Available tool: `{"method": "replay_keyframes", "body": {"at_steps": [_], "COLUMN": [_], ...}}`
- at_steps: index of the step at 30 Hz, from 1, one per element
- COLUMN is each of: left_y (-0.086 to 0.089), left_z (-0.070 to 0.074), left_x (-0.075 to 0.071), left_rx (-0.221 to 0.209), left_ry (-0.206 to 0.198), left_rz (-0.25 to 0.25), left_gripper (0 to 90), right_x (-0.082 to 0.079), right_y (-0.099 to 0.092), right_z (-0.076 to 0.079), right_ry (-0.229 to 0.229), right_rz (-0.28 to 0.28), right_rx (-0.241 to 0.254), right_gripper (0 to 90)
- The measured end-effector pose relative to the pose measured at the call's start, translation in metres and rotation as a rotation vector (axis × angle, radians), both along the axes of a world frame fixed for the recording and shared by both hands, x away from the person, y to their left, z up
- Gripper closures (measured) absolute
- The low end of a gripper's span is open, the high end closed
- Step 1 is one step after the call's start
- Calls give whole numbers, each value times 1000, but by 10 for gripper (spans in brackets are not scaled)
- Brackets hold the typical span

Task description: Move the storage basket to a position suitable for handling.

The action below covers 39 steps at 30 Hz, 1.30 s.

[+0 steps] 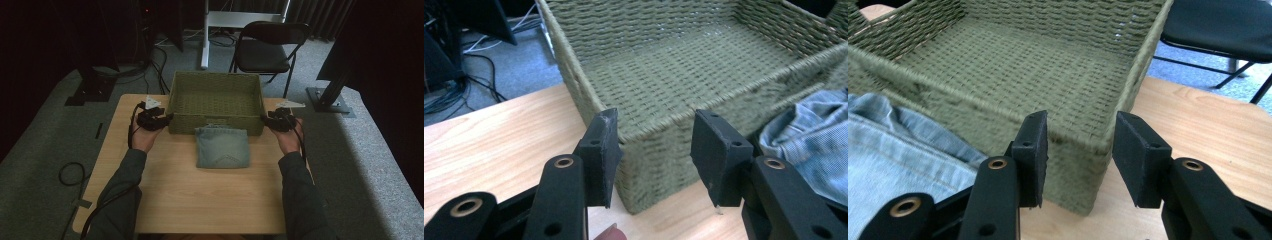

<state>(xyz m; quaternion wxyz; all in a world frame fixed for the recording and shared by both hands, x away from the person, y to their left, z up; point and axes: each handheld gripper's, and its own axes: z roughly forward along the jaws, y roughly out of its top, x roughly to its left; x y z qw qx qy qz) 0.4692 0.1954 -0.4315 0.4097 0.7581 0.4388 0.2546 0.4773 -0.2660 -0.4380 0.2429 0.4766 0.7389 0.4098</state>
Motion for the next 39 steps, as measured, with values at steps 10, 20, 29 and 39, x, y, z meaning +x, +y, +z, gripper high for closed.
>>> {"method": "replay_keyframes", "body": {"at_steps": [10, 20, 29, 39], "left_y": [4, 4, -2, -1], "left_z": [-5, -11, -11, -12], "left_x": [23, 43, 48, 45], "left_rx": [-22, -49, -26, -36], "left_ry": [46, 107, 135, 136], "left_rz": [87, 126, 111, 115], "left_gripper": [558, 590, 736, 741], "right_x": [19, 32, 38, 34], "right_y": [-3, 1, 1, 1], "right_z": [2, -10, -11, -11], "right_ry": [6, 49, 81, 76], "right_rz": [-56, -77, -79, -85], "right_rx": [13, 26, 35, 30], "right_gripper": [595, 624, 706, 736]}}
